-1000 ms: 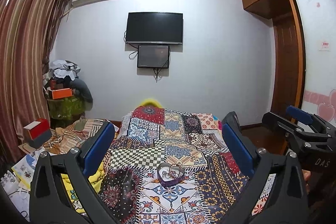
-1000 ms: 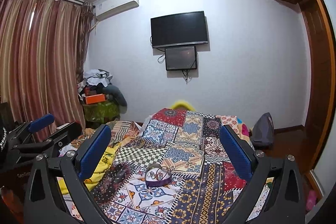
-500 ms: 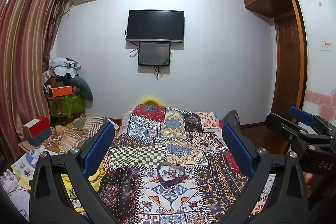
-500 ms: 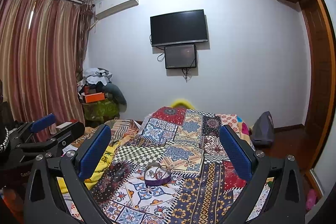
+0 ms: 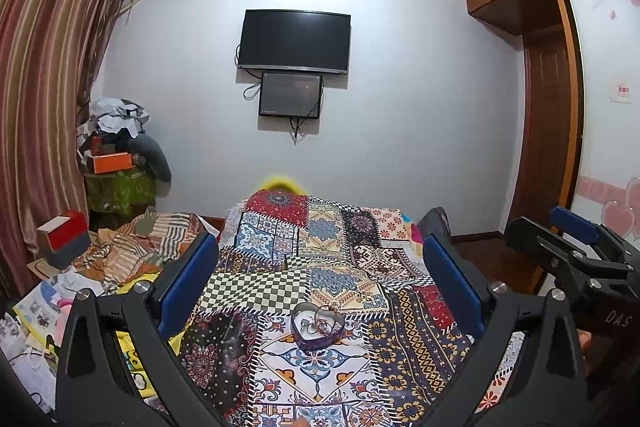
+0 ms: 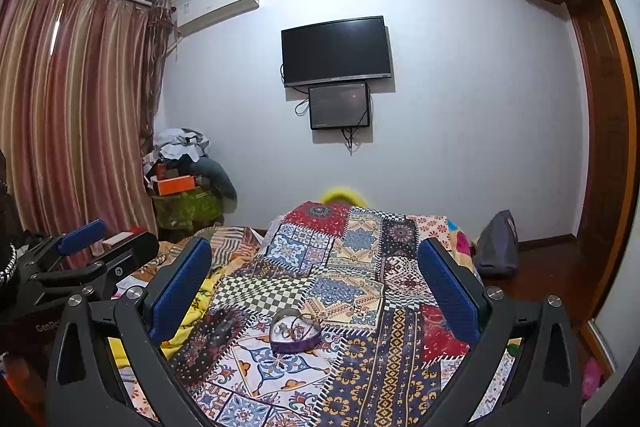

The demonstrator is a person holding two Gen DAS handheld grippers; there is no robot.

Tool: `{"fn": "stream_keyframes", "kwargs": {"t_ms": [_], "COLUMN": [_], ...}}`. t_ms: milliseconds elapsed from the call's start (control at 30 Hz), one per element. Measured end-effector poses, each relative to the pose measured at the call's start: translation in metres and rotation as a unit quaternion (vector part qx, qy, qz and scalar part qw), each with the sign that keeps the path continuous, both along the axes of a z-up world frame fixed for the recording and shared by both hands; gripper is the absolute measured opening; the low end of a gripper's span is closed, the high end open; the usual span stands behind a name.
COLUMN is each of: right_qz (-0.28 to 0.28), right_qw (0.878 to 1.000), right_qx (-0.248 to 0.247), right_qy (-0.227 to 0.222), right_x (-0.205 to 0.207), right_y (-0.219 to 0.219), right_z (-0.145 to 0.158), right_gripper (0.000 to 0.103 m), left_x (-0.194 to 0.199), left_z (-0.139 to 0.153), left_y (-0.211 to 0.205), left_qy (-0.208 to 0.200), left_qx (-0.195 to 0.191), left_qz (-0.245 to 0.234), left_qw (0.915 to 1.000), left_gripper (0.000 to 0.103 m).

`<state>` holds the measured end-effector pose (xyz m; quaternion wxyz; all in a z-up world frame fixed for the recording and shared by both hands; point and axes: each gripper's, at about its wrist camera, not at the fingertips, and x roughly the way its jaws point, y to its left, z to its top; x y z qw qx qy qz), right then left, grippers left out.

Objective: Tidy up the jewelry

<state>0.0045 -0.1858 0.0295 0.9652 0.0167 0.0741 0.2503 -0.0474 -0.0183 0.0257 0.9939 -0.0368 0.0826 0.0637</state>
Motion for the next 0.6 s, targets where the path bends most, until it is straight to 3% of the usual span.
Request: {"fn": "stream_keyframes", "kwargs": {"t_ms": [600], "right_qz": [0.002], "right_qw": [1.0], "right_qx": [0.009], "right_qy": [0.003], "right_x": [-0.0007], "right_y": [-0.0014], "right_z": [0.0015], "right_gripper": [0.102], "left_x": [-0.0015], "left_z": [-0.0004], "left_y": [-0.0005], "left_qy": [0.002], "left_qx": [-0.003], "left_qz": [-0.014], "left_qw": [0.9999], "left_gripper": [0.103]}}
